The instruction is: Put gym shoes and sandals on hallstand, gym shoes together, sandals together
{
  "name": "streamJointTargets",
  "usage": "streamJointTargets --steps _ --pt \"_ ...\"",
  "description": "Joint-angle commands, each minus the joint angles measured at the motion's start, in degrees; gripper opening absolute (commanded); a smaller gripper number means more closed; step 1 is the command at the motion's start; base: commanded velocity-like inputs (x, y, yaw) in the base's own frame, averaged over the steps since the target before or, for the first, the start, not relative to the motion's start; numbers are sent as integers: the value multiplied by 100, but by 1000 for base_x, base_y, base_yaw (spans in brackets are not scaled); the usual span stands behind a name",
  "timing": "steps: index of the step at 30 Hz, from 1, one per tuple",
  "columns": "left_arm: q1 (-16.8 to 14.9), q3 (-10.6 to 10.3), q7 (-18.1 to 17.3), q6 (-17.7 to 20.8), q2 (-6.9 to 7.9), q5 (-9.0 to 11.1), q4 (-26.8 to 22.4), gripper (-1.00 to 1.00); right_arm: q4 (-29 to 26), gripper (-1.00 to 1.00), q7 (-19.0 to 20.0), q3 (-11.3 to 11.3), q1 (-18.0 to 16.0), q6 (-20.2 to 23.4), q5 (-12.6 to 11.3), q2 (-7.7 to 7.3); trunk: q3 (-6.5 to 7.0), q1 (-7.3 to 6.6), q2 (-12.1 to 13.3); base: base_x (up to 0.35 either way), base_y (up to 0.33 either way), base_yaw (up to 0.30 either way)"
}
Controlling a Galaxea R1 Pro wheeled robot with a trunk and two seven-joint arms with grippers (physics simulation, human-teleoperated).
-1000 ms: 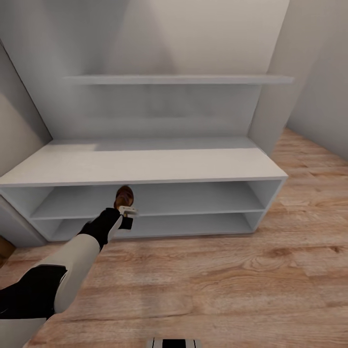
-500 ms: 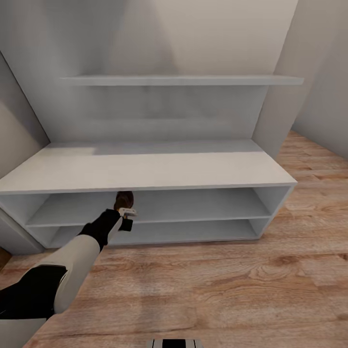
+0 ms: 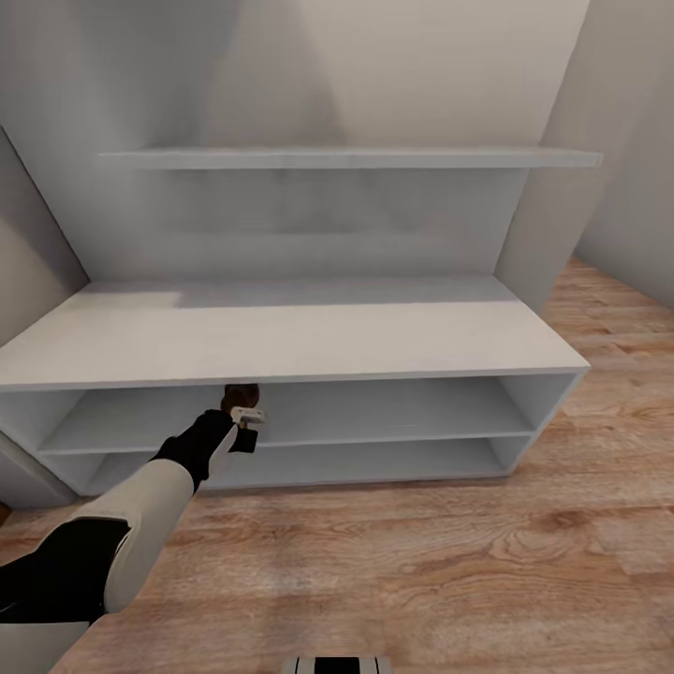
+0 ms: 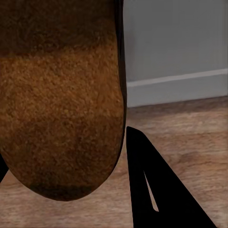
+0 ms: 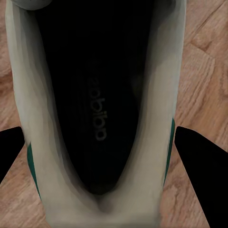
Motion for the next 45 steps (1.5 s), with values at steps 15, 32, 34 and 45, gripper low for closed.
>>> streamJointTargets --steps 15,32,34,45 --pt "2 -27 -15 9 0 -61 -10 -100 -7 -100 11 -8 -2 25 -53 1 -4 -1 -2 152 0 0" --pt "2 -31 -18 -4 3 -62 -19 -100 -9 -100 11 -8 -2 23 -53 1 -49 4 -4 4 0 0" --pt "2 -29 -16 -3 1 -61 -19 -100 -13 -100 11 -8 -1 23 -53 1 -93 9 -7 0 0 0" --pt "2 -38 -7 -23 0 -82 -18 -100 -14 -100 11 -8 -2 24 -53 1 -115 12 -8 0 0 0"
